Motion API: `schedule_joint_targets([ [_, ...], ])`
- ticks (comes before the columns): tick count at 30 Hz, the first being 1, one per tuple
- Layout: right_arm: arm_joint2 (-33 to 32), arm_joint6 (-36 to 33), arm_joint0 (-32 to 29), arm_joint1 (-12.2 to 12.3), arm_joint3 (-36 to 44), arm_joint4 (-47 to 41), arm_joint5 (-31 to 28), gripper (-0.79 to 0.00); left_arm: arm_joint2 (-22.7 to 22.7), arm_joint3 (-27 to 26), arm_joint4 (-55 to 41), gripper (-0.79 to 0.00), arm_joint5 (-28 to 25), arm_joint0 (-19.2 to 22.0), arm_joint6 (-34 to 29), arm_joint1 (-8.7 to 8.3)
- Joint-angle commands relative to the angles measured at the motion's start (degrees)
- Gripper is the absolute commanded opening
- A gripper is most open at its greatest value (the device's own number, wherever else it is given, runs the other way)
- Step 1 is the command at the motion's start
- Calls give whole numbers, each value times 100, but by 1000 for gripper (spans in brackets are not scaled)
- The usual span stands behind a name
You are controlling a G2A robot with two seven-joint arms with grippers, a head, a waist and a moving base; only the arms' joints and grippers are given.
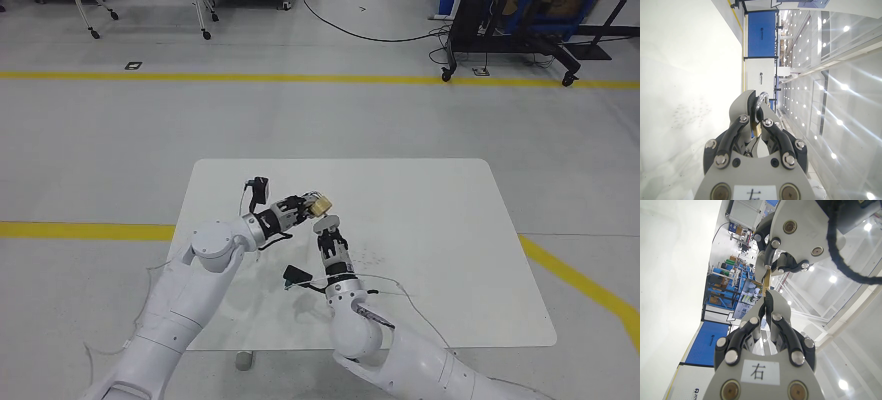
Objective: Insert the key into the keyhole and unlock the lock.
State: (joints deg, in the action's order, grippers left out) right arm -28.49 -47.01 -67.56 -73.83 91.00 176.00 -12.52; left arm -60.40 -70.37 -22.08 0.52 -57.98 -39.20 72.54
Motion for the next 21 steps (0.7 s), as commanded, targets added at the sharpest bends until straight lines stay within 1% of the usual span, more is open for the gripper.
schedule_joint_targets([
  [1, 3, -6, -4, 14, 24, 0, -10, -785, 10, -11, 42, -785, -37, 1, -52, 0],
  [5, -3, -5, -24, 42, 85, 0, -19, -785, 28, -19, 142, -785, -118, 5, -197, -6],
  [11, 14, -106, -41, 95, 172, 0, -78, -785, 33, 2, 174, -785, -92, 8, -212, -1],
  [12, 5, -119, -57, 102, 193, 0, -87, -453, 31, 7, 166, -785, -72, 9, -204, 1],
  [13, -14, -136, -76, 108, 217, 0, -90, 0, 27, 9, 151, -785, -59, 10, -192, 4],
  [21, -283, -48, -305, 145, 431, -1, 53, 0, -11, 68, -6, -785, 100, 21, -93, 25],
])
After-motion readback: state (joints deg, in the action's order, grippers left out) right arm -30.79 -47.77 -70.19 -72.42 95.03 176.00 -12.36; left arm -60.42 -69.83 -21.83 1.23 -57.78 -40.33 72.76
